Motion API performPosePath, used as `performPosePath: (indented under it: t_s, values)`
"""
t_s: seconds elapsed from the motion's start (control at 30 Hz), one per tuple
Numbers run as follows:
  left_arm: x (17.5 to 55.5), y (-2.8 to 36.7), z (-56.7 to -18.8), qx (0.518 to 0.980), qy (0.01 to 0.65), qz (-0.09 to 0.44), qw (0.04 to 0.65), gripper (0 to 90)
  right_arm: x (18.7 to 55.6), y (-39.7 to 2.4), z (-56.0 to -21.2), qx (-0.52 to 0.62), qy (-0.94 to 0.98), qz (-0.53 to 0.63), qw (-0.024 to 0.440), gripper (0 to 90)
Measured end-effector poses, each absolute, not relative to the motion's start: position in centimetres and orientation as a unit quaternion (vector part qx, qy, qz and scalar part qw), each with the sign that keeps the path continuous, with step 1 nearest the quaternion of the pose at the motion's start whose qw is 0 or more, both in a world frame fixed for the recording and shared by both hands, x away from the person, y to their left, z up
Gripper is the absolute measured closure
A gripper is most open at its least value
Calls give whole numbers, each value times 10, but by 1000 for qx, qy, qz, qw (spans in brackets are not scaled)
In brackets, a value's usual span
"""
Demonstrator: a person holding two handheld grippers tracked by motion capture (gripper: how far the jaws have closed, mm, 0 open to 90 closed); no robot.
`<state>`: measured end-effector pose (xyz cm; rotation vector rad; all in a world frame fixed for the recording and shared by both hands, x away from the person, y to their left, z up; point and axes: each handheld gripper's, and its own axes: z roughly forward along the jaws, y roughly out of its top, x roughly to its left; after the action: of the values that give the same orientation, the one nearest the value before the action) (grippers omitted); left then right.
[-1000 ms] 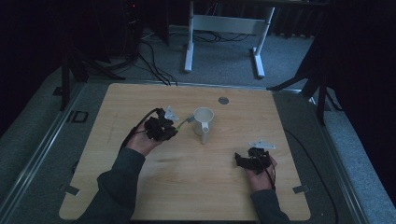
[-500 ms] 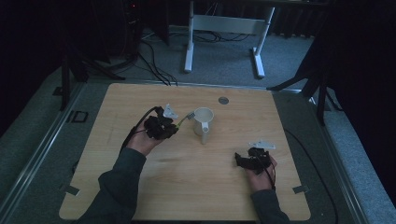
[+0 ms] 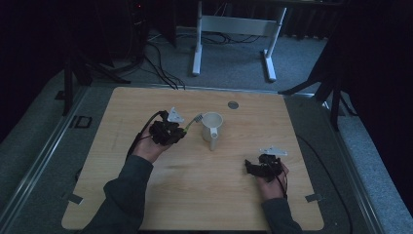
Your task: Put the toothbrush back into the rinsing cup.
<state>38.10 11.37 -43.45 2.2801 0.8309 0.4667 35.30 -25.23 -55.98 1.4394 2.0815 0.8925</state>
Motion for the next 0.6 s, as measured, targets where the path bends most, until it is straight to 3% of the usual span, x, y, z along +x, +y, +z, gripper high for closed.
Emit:
performPosePath:
  t_s: [0.6]
  values:
    - [379, 114, -430, 854, 324, 192, 360, 809, 353, -252, -560, 522, 755, 324, 227, 184]
